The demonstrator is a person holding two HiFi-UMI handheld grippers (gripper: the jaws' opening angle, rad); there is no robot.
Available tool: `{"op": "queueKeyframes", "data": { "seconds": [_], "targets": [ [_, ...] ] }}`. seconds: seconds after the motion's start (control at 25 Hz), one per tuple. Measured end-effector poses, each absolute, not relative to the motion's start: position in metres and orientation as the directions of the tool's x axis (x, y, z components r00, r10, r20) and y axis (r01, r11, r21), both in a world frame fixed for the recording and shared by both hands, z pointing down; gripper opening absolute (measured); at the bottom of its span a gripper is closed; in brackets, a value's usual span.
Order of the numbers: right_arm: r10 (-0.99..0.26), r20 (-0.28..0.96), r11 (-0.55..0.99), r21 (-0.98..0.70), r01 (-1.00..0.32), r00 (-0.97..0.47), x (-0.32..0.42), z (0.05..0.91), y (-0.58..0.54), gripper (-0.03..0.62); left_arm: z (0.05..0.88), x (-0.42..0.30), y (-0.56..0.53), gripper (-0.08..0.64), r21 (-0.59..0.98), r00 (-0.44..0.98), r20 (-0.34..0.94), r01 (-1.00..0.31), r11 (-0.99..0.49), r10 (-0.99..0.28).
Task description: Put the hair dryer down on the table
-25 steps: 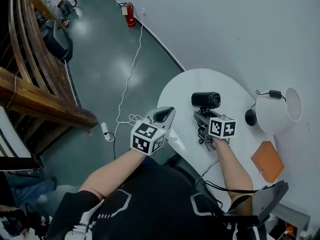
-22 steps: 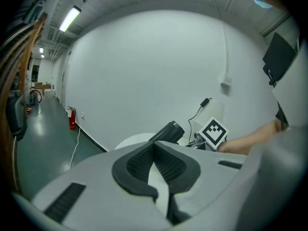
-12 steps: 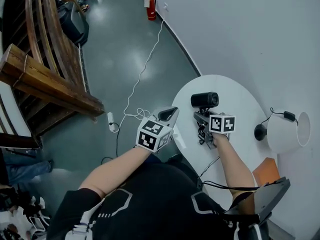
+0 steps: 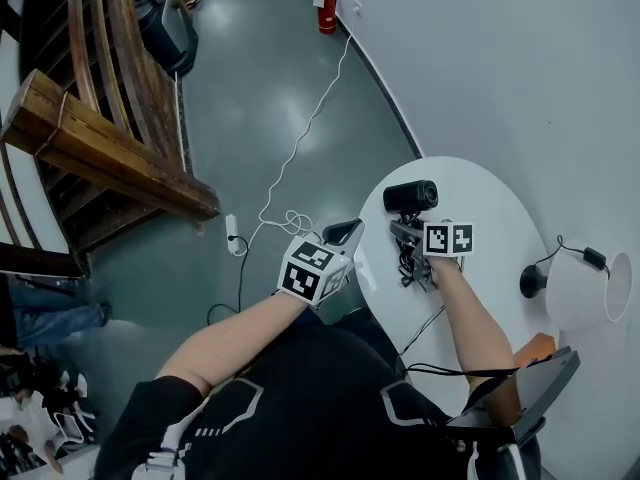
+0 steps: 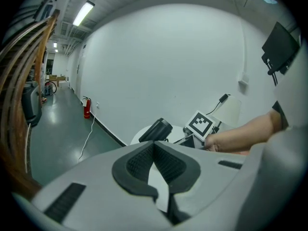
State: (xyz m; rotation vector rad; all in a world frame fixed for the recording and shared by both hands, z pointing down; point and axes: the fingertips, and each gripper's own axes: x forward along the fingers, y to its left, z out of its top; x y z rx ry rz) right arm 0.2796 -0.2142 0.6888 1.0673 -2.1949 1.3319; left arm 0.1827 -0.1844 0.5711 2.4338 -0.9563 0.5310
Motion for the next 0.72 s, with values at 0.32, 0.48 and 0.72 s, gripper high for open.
{"op": "queueKeyframes", "data": {
  "seconds": [0.32,0.48,0.72],
  "targets": [
    [-0.339,0.629,0.279,-0.644,-0.713,-0.7,0.276,0.707,-0.229,0.279,0.589,0.181,-0.201,0.006,0.31,0.649,0.51,-0.751,-0.583,-0.564],
    [-0.314,0.607,0.288,-0.672,-0.683,-0.73,0.27,0.708,-0.235,0.279,0.597,0.181,-0.203,0.006,0.318,0.645,0.514,-0.756,-0.573,-0.566],
    [-0.261,0.568,0.279,-0.73,-0.624,-0.781,0.269,0.707,-0.242,0.279,0.609,0.182,-0.199,0.006,0.33,0.644,0.536,-0.755,-0.567,-0.545]
  ]
}}
